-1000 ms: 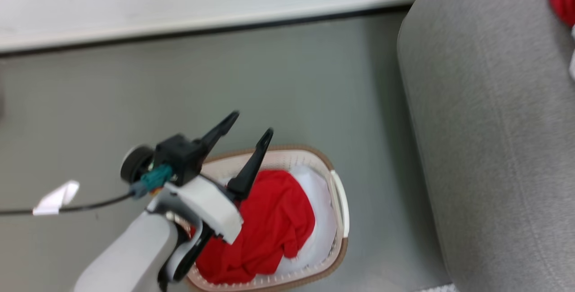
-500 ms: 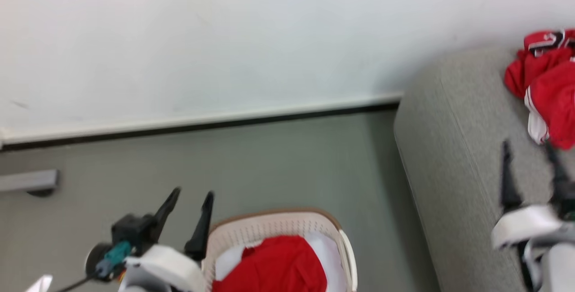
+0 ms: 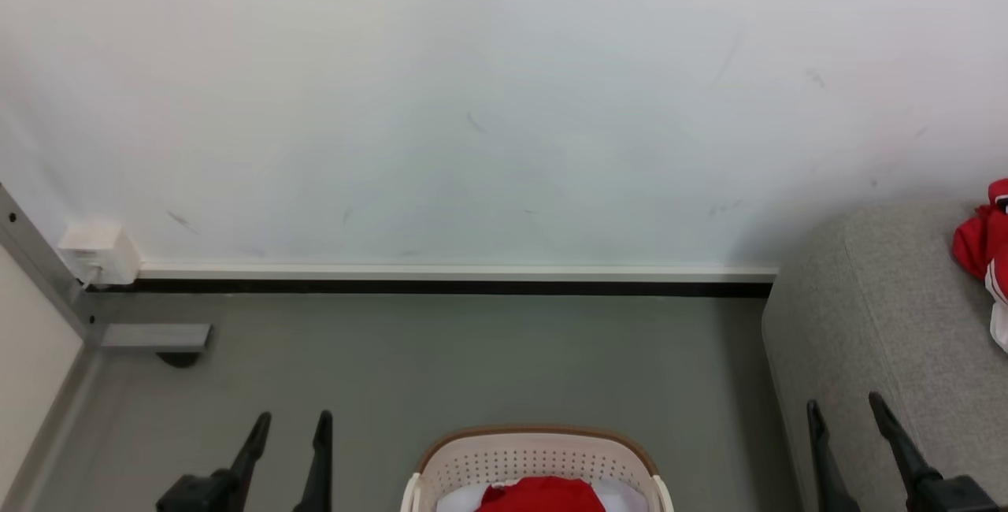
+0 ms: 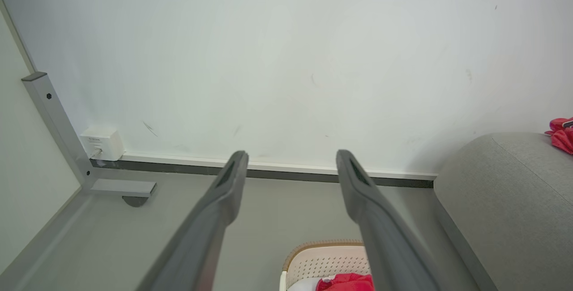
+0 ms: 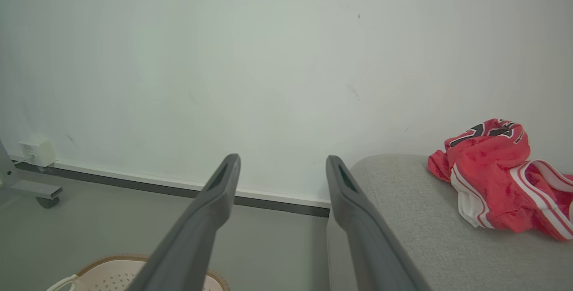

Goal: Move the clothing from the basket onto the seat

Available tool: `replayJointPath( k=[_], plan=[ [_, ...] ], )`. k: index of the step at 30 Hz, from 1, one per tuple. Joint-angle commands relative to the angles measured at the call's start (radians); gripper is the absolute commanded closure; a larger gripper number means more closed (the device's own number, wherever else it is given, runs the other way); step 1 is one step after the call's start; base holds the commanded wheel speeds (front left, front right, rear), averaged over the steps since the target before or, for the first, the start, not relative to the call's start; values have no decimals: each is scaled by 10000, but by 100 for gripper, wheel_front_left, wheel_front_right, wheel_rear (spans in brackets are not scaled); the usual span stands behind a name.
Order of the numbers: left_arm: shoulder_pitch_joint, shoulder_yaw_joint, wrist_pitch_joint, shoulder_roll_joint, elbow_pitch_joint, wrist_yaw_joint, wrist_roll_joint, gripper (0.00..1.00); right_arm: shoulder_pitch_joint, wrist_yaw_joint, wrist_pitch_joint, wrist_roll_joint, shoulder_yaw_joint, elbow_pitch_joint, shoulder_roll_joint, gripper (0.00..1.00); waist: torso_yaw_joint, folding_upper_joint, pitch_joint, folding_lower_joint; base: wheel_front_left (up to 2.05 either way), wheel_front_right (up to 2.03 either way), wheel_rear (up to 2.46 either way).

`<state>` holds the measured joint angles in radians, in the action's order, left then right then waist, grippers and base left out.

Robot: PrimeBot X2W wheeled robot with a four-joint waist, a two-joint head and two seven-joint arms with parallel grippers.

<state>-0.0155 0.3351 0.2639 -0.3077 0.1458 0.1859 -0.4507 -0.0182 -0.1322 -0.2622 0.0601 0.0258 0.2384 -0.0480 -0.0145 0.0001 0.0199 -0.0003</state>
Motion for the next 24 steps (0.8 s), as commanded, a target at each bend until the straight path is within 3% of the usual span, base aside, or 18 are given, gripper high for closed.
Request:
replayJointPath(
  k=[1, 14, 24],
  plan=[
    [234, -172, 5, 85, -30, -117, 230, 0, 197, 29, -16, 192, -49, 37, -26, 0, -140, -1, 159, 3, 0, 0, 0],
    [1049, -2148, 8, 1483, 54, -1498, 1915, 0, 634, 29, -16, 627, -225, 721, -31, 0, 36, -1, 254, 3, 0, 0, 0],
    [990, -2944, 8, 2054, 266, -2232, 2618, 0, 485, 29, -17, 757, -333, 979, -31, 0, 137, -1, 281, 3, 0, 0, 0]
  ],
)
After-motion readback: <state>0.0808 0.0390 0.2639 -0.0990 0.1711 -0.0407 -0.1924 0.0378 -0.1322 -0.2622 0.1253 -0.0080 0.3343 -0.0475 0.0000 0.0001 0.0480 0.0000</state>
